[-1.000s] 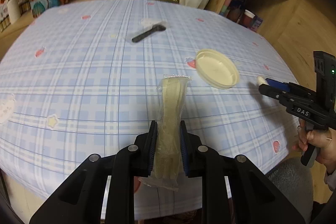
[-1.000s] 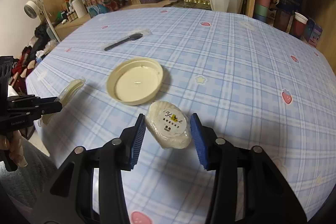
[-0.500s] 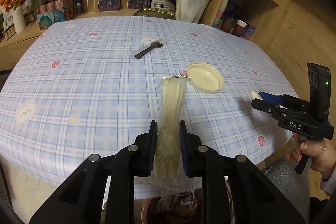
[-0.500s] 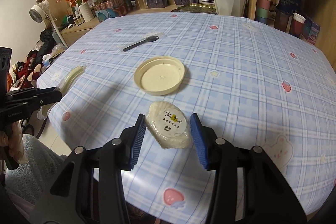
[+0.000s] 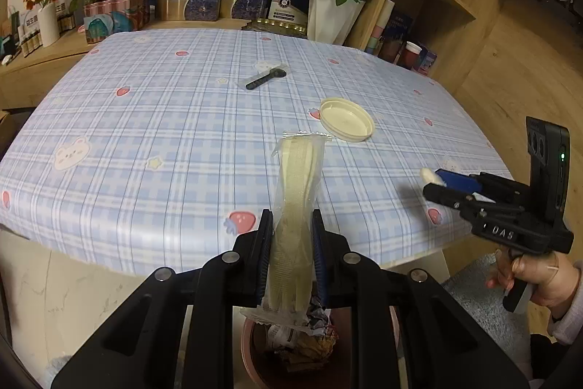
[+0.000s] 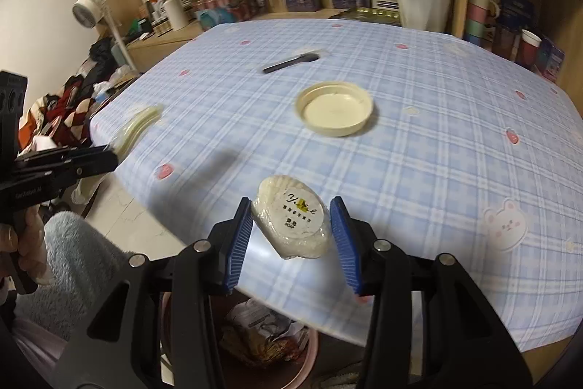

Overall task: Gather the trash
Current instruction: 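Carry utensil and soap over the bin and open both tools to drop them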

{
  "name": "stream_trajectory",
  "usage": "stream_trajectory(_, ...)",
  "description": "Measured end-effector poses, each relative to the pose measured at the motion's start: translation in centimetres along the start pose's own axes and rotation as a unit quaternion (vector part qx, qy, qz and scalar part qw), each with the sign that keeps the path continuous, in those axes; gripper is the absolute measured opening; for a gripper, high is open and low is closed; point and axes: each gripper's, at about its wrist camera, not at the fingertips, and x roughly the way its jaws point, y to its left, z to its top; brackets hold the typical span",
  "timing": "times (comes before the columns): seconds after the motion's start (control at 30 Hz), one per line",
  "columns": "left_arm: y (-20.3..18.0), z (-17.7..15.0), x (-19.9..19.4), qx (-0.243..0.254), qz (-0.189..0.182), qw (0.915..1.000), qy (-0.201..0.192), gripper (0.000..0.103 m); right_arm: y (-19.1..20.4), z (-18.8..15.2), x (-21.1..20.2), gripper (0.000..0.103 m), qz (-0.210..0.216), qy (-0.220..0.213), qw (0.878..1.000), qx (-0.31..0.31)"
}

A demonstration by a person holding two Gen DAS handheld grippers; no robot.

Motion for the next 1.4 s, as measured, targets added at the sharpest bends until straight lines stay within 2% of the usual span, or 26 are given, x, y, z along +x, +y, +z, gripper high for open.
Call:
stream_trajectory(0.4, 0.5, -2.5, -2.6, -0.008, 0.001, 0.9999, -0.01, 0.02, 4.1, -3.5, 0.7, 0.046, 0.024, 0.03, 0.999, -0.024)
stream_trajectory(0.83, 1.9, -4.2, -3.4, -0.03, 0.001, 0.9995, -0.009, 0.02, 7.4, -8.3, 5.1, 0.046, 0.05, 0.128, 0.99, -0.03)
stream_trajectory(1.0, 2.3, -4.3, -3.6, -0.033, 0.001, 0.9994, -0.01, 0.02, 8.9, -8.5, 5.4, 0.048, 0.07, 0.137, 0.987, -0.043)
stream_trajectory(1.1, 2.3, -4.2, -3.6, -0.033, 0.002, 0.9994, -0.009, 0.02, 9.7, -8.2, 4.8, 0.064, 0.069, 0.124, 0.988, -0.054)
stream_trajectory(1.17, 2.3, -4.3, -3.6, -0.035, 0.002, 0.9993, -0.01, 0.02, 9.8, -7.8, 4.4, 0.067, 0.063, 0.112, 0.99, -0.057)
stream_trajectory(1.23, 2.3, -4.3, -3.6, -0.035, 0.002, 0.9993, -0.01, 0.02, 9.7, -7.3, 3.6, 0.075, 0.054, 0.093, 0.992, -0.058)
stream_trajectory(1.3, 2.3, -4.3, -3.6, -0.035, 0.001, 0.9993, -0.009, 0.02, 9.6, -6.6, 2.6, 0.086, 0.039, 0.065, 0.995, -0.059)
stream_trajectory(1.4, 2.2, -4.6, -3.4, -0.035, -0.002, 0.9994, -0.007, 0.02, 9.0, -5.8, 1.1, 0.094, 0.01, 0.024, 0.998, -0.06)
